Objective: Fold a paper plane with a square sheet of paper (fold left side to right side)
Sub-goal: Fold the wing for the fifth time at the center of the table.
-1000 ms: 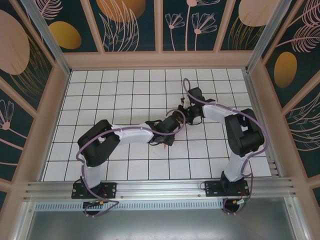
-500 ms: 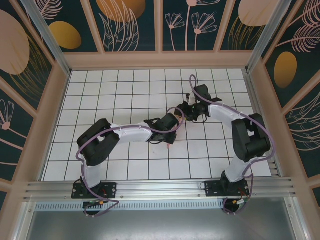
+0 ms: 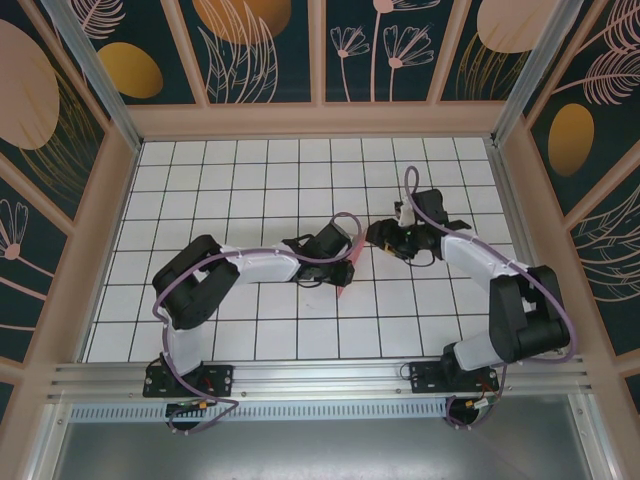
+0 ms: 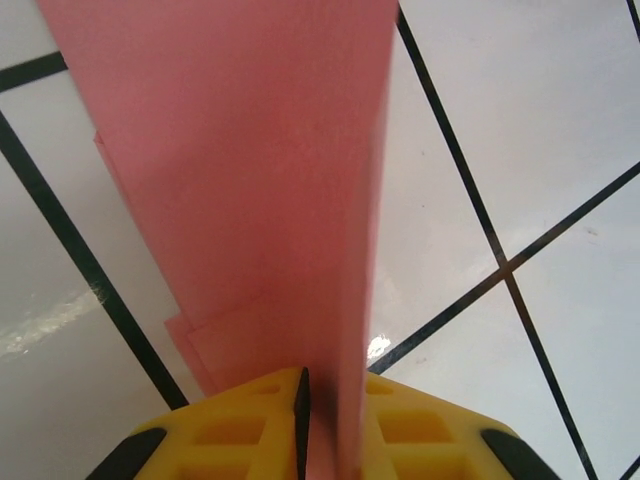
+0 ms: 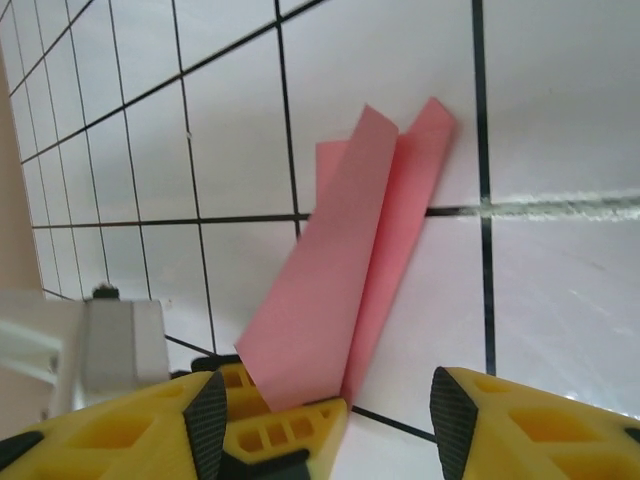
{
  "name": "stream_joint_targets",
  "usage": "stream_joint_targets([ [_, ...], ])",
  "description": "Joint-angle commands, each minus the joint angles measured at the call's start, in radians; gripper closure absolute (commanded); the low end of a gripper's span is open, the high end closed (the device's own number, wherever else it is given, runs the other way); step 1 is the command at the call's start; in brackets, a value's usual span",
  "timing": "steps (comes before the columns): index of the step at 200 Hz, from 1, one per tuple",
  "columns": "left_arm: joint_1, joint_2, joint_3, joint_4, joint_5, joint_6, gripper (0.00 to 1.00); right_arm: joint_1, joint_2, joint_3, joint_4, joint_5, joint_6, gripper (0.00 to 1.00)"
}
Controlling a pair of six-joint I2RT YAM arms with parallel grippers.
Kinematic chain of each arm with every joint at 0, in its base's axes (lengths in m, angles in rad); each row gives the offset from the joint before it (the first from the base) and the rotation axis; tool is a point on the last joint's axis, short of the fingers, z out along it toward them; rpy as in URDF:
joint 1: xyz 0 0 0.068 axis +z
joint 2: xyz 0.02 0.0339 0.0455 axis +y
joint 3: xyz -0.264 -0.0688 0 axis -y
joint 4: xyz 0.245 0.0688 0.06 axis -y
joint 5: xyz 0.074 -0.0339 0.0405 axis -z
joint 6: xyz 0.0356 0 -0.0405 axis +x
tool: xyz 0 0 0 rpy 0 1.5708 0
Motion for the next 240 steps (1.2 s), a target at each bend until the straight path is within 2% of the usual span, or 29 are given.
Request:
stream_joint_targets([
  [1,0.013,0.03,-0.012,0.047,0.074,-0.024,0.81,-0.002,-0.019,-0.066,0.073,-0.035,0.003,0.39],
  [83,0.042,0.056,-0.037,0.111,0.159,-0.064,0.83,0.052,0.102,-0.084,0.207,-0.04,0.076,0.42],
  [240,0.052,0.073,-0.044,0.137,0.196,-0.072,0.81,0.096,0.247,-0.009,0.213,0.018,0.114,0.45],
])
